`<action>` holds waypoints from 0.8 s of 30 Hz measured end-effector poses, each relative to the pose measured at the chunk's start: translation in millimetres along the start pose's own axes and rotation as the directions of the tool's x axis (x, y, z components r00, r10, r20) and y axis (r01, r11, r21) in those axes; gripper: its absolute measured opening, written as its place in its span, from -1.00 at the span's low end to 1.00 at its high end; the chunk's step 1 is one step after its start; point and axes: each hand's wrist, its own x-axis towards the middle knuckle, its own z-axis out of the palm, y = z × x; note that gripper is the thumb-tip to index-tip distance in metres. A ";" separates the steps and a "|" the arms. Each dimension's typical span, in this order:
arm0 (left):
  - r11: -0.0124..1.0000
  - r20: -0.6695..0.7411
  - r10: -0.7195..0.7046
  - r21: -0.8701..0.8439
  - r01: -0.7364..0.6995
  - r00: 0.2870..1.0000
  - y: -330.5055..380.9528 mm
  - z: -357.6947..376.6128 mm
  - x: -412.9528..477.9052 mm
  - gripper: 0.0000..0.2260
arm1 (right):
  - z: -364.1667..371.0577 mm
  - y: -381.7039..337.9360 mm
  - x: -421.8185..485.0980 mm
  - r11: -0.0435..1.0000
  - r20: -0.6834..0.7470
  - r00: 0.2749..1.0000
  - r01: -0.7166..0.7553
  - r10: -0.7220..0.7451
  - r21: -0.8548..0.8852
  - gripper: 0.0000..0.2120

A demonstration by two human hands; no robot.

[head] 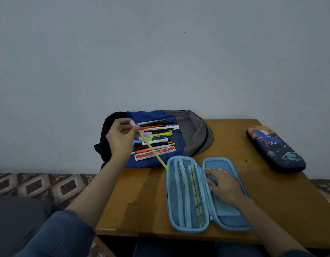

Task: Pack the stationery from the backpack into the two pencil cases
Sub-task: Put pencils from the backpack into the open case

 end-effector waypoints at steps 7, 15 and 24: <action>0.985 0.088 -0.169 -0.007 0.170 0.982 -26.3 22.9 -37.9 -0.84 | 0.3 0.4 0.5 1.000 0.007 1.000 0.000 0.000 0.000 -0.65; 0.915 0.195 -0.401 0.044 0.400 0.895 -37.0 42.9 -67.2 -0.84 | -0.3 -1.9 -0.4 1.000 0.005 1.000 -0.008 0.008 -0.015 -0.64; 0.848 0.417 -0.530 0.278 0.451 0.739 -34.8 55.5 -78.1 -0.81 | 0.7 0.0 0.0 1.000 0.003 1.000 -0.010 0.010 -0.011 -0.64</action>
